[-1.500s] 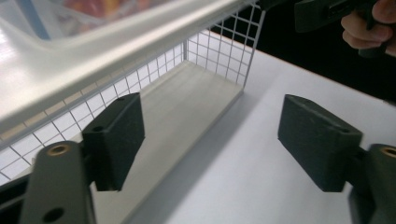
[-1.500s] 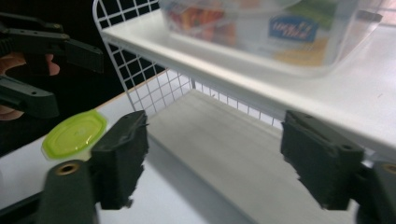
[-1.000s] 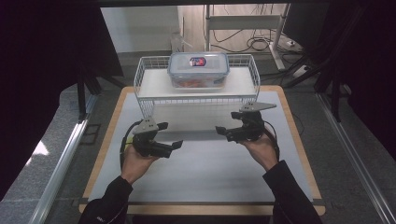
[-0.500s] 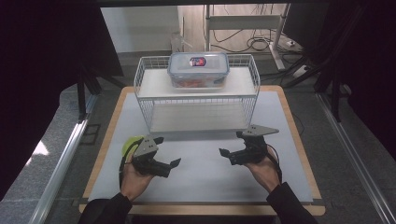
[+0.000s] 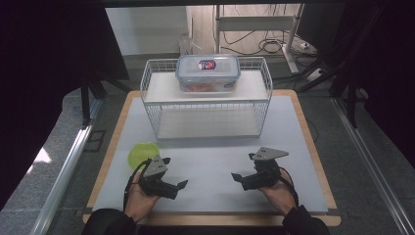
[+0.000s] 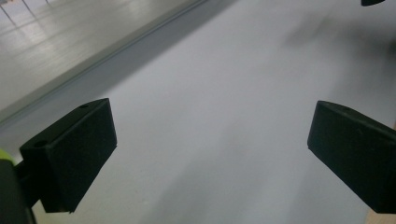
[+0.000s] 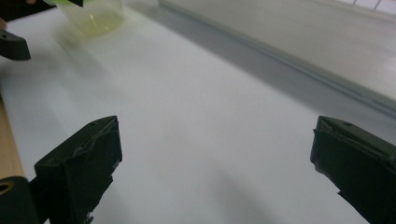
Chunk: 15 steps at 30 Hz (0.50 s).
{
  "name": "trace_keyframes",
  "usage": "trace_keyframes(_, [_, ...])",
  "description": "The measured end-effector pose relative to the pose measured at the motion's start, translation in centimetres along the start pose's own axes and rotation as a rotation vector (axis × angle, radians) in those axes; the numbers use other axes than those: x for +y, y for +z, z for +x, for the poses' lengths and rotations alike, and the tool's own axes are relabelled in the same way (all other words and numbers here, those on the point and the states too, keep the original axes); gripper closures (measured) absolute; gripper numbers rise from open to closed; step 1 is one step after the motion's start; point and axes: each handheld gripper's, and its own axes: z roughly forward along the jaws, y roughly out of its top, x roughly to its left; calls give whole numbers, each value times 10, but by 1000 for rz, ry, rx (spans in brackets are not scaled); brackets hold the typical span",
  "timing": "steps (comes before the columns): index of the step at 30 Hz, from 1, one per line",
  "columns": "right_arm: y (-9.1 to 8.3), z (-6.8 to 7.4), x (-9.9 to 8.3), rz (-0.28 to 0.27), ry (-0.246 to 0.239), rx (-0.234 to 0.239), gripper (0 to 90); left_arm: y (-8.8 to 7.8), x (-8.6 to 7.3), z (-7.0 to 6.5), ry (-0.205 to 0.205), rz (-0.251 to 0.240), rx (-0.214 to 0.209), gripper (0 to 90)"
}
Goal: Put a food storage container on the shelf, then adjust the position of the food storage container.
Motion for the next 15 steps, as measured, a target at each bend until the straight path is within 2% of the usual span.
trace_keyframes(3, [-1,-4,-4,6,18,-6,21,1,0,1,7,-4,9,13])
trace_keyframes(8, [0,-7,-5,2,30,-9,28,4,0,3,29,20,26,32])
trace_keyframes(10, [2,-7,-5,11,34,1,30,4,2,4,18,46,16,43])
trace_keyframes(13, [5,-6,-6,23,26,7,35,4,5,7,-14,59,-5,43])
trace_keyframes(15, [6,-5,-6,24,24,8,37,3,8,11,-26,70,3,41])
